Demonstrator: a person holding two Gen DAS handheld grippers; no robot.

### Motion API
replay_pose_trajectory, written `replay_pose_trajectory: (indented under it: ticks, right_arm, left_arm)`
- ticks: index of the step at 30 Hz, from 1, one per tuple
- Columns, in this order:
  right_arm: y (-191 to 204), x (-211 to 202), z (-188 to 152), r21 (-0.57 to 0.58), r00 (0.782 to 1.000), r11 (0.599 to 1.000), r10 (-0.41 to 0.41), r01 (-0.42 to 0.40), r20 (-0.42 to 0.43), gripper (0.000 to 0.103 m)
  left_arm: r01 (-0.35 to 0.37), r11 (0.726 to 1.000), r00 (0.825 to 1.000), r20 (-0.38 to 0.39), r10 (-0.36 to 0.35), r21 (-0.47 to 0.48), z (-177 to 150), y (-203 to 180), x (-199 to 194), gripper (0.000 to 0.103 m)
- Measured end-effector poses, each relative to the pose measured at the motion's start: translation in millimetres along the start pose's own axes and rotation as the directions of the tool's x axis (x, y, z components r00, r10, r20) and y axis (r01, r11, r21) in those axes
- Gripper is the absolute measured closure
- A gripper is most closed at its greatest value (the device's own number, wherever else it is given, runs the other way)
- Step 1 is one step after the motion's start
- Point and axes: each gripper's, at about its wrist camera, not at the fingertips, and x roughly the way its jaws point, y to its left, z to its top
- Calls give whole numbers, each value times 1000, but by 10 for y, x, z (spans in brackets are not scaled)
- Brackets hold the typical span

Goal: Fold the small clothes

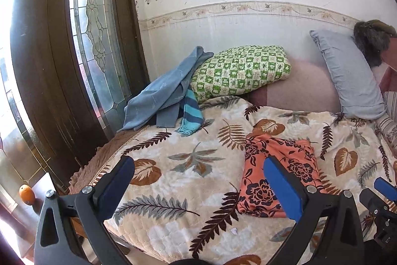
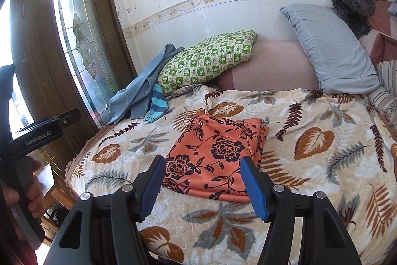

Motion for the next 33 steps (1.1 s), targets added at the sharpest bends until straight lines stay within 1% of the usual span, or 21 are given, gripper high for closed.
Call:
replay_pose_trajectory:
  ticks: [6,12,15,17,26,33]
  right_arm:
    - [-27,26,17,5,1000,1000,-4,4,-2,38]
    - [-37,82,19,-2,1000,1000,-11,11,-15,38]
    - [-31,91,22,-4,1000,1000,-11,10,-16,38]
    - [-32,94,27,-4,1000,1000,-11,11,-14,38]
    - [-26,77,50,-8,1000,1000,-12,12,-8,38]
    - [-6,78,55,-13,1000,1000,-16,15,-15,38]
  left_arm:
    - [1,1000,1000,-16,-1,-1,22,-38,16,0]
    - [-13,1000,1000,18,13,7,51,-48,-37,0]
    - [-2,1000,1000,14,2,26,69,-69,-30,0]
    - [-14,999,1000,17,14,29,74,-78,-30,0]
    - [-9,1000,1000,15,9,1,104,-11,-43,0]
    - [-5,1000,1000,9,5,0,79,20,-36,0]
